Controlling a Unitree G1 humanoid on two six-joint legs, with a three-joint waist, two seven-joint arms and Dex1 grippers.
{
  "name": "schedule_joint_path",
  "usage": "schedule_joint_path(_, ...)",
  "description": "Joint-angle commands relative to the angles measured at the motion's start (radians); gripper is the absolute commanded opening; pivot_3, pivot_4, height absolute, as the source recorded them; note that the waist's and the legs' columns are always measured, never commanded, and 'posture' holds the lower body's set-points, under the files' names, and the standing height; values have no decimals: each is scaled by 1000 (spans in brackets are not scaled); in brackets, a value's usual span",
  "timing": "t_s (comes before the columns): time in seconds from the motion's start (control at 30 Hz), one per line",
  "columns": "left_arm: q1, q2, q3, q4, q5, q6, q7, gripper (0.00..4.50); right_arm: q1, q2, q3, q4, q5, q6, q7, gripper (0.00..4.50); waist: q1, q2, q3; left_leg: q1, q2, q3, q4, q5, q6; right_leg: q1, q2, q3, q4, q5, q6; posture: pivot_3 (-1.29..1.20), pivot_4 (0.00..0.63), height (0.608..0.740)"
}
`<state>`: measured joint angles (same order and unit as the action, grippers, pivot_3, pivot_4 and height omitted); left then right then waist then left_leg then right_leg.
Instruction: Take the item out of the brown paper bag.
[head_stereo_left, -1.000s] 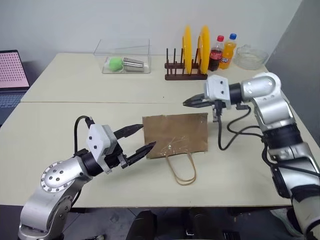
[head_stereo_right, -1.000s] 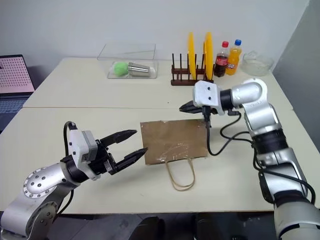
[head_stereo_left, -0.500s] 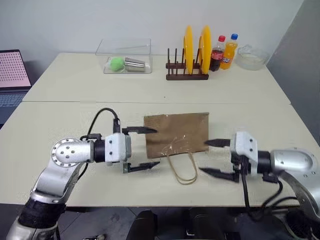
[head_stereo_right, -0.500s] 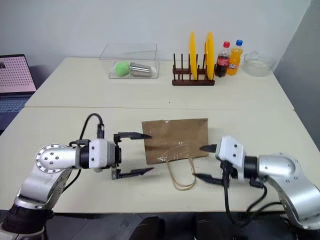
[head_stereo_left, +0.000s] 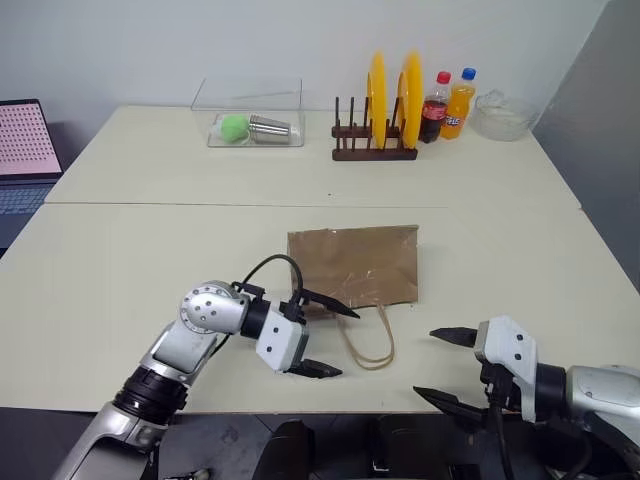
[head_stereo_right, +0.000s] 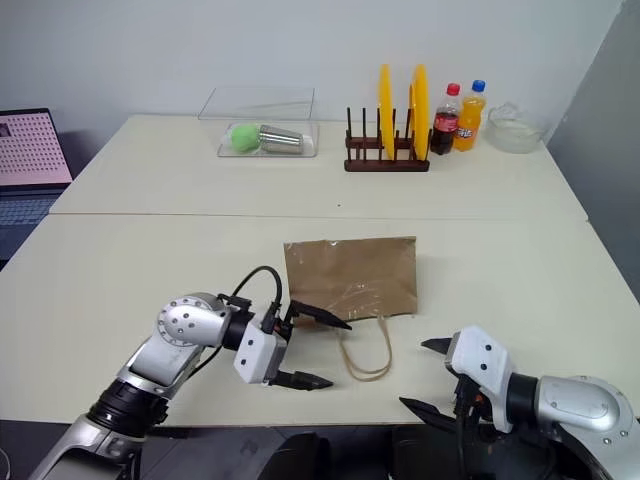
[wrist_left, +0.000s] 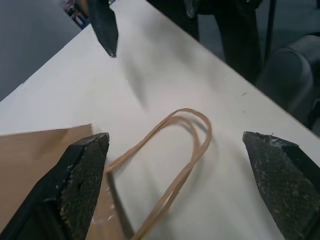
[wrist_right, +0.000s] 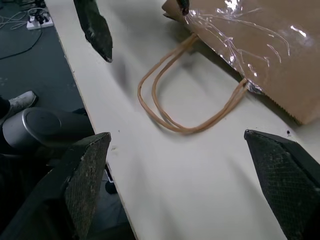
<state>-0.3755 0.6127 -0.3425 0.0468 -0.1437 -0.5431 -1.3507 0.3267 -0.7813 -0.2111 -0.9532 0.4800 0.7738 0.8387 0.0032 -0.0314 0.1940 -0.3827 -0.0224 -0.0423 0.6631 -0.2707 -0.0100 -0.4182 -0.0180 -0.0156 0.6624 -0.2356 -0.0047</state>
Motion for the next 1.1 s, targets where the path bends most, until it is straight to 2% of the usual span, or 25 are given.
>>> schedule_joint_path(0.03,-43,-21,-16,63,19,-99,2,4500,21,-13,-49,-59,31,-5,-19,4491,0,0,0,0,0,0,0,0,0,0,0,0,0,0,0,0,150,740)
schedule_joint_path(0.23,-85,-85,-54,164,42,-167,20,4500,43,-21,-71,-79,68,0,-46,4491,0,0,0,1,0,-1,1,0,0,3,0,0,-2,1,2,0,150,740)
schedule_joint_path(0.33,-89,-103,-66,179,45,-178,26,3896,57,-27,-79,-88,84,0,-58,4500,0,0,0,1,0,-1,1,0,0,4,0,-1,-2,1,2,0,150,740)
schedule_joint_path(0.73,-92,-111,-82,180,19,-164,18,8,59,-59,-72,-94,132,-10,-99,4500,0,0,0,2,0,-2,1,0,0,5,0,-1,-2,1,2,0,150,740)
schedule_joint_path(0.97,-115,-90,-74,206,-10,-212,-16,8,40,-73,-66,-91,163,-6,-120,4500,0,0,0,2,0,-2,1,0,0,5,0,-2,-3,1,2,0,150,740)
schedule_joint_path(1.03,-130,-75,-56,210,-60,-158,-45,8,28,-75,-58,-88,169,-4,-129,4500,-1,0,0,2,0,-2,1,0,0,5,0,-2,-3,1,2,0,150,740)
schedule_joint_path(1.1,-151,-59,-52,240,-46,-169,-55,377,15,-78,-50,-87,177,-2,-137,4500,-1,0,0,2,0,-2,1,0,0,5,0,-2,-3,1,2,0,150,740)
